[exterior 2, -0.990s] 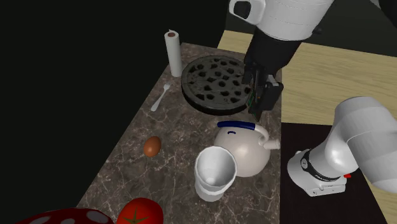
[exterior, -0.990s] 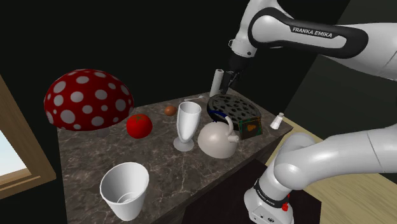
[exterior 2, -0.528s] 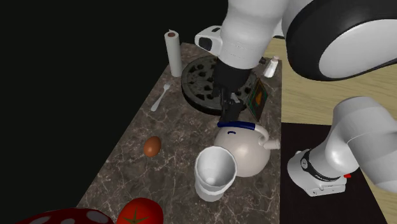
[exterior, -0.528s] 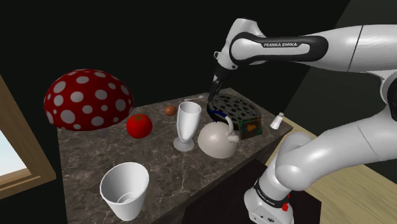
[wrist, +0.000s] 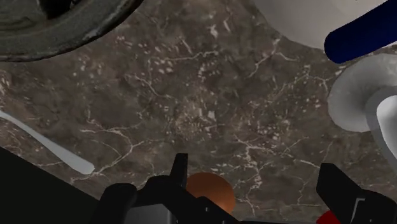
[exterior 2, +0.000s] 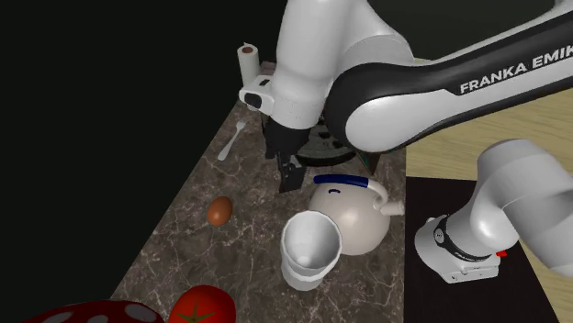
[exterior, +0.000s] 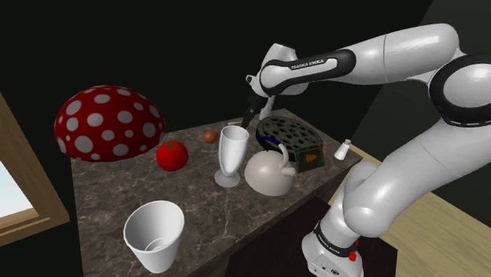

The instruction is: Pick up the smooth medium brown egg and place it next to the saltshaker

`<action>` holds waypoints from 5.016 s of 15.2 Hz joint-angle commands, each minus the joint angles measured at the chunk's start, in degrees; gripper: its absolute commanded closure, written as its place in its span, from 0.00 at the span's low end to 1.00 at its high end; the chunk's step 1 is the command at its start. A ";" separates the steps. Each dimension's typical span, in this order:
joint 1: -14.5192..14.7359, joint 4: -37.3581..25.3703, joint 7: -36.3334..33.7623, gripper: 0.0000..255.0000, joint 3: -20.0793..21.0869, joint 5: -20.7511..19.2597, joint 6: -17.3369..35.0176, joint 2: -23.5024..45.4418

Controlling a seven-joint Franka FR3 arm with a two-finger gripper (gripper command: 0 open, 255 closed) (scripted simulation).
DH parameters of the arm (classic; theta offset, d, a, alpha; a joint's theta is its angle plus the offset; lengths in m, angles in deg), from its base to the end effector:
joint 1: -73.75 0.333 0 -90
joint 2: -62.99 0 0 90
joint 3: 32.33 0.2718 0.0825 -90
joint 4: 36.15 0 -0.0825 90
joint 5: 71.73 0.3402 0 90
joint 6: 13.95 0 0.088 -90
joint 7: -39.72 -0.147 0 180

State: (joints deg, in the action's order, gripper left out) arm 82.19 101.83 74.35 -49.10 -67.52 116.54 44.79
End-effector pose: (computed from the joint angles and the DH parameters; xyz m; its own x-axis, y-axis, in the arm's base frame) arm 0.4404 -0.0590 0.3862 0.8904 0.3960 0.2242 0.4127 -0.9103 -0.0310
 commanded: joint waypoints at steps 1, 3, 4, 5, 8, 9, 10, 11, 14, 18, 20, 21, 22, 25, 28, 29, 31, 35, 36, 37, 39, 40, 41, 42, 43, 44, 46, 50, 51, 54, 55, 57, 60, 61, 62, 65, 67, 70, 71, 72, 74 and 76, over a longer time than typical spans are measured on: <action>1.75 -1.67 4.79 0.00 -1.45 2.99 3.76 4.71; 3.33 -3.51 9.80 0.00 -2.54 6.64 6.67 9.10; 4.01 -4.57 12.45 0.00 -2.93 8.71 7.92 11.34; 4.63 -5.74 15.18 0.00 -3.23 10.92 9.03 13.59; 5.67 -9.83 23.57 0.00 -3.23 18.02 11.48 20.36; 5.72 -11.37 26.32 0.00 -2.91 20.39 12.03 22.60; 5.62 -12.99 28.98 0.00 -2.44 22.67 12.47 24.80; 5.39 -14.40 31.13 0.00 -1.89 24.49 12.77 26.63; 5.17 -14.74 32.29 0.00 -1.12 26.24 14.24 28.66; 4.97 -15.38 33.89 0.00 -0.18 28.64 16.07 31.46; 4.93 -15.49 34.12 0.00 -0.03 28.98 16.33 31.86; 4.92 -15.49 34.12 0.00 -0.02 28.98 16.33 31.87; 4.92 -15.49 34.12 0.00 -0.02 28.98 16.33 31.87; 4.92 -15.49 34.12 0.00 -0.02 28.98 16.33 31.87; 4.92 -15.50 34.11 1.00 -0.03 28.97 16.32 31.86; 4.93 -15.51 34.11 1.00 -0.02 28.97 16.32 31.87; 4.93 -15.50 34.10 1.00 -0.02 28.97 16.33 31.87; 4.94 -15.47 34.12 1.00 -0.01 28.99 16.35 31.87; 4.92 -15.49 34.12 1.00 -0.02 28.98 16.33 31.87; 5.07 -15.58 33.52 1.00 -0.25 28.32 15.81 31.32; 5.33 -15.81 32.37 1.00 -0.68 27.06 14.74 30.27; 5.44 -15.94 31.80 1.00 -0.88 26.44 14.20 29.76; 5.55 -16.09 31.24 1.00 -1.06 25.83 13.65 29.25; 5.64 -16.25 30.69 1.00 -1.23 25.23 13.10 28.75; 5.73 -16.43 30.15 1.00 -1.39 24.64 12.54 28.26; 5.82 -16.62 29.62 1.00 -1.54 24.07 11.97 27.78; 5.96 -17.04 28.59 1.00 -1.82 22.95 10.82 26.85; 6.17 -18.06 26.65 1.00 -2.26 20.89 8.45 25.11; 6.21 -18.35 26.19 1.00 -2.35 20.40 7.85 24.70; 6.30 -19.31 24.87 1.00 -2.57 19.04 5.99 23.54; 6.32 -19.65 24.45 1.00 -2.63 18.62 5.37 23.18; 6.36 -20.38 23.65 1.00 -2.74 17.81 4.10 22.48; 6.39 -21.58 22.51 1.00 -2.87 16.69 2.16 21.52; 6.40 -22.01 22.15 1.00 -2.90 16.35 1.51 21.23; 6.40 -22.45 21.80 1.00 -2.93 16.02 0.85 20.94; 6.40 -23.86 20.79 1.00 -3.01 15.10 -1.15 20.16; 6.39 -24.86 20.17 1.00 -3.05 14.54 -2.50 19.70; 6.37 -26.46 19.29 1.00 -3.09 13.80 -4.55 19.10; 6.37 -26.51 19.26 1.00 -3.09 13.77 -4.62 19.08; 5.89 -25.13 20.20 1.00 -3.58 13.56 -4.65 17.81; 4.87 -22.55 22.08 1.00 -4.60 13.06 -4.84 15.38; 3.80 -20.26 23.99 1.00 -5.68 12.49 -5.17 13.09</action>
State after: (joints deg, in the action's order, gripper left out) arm 86.57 79.83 97.17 -54.20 -54.71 111.29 59.36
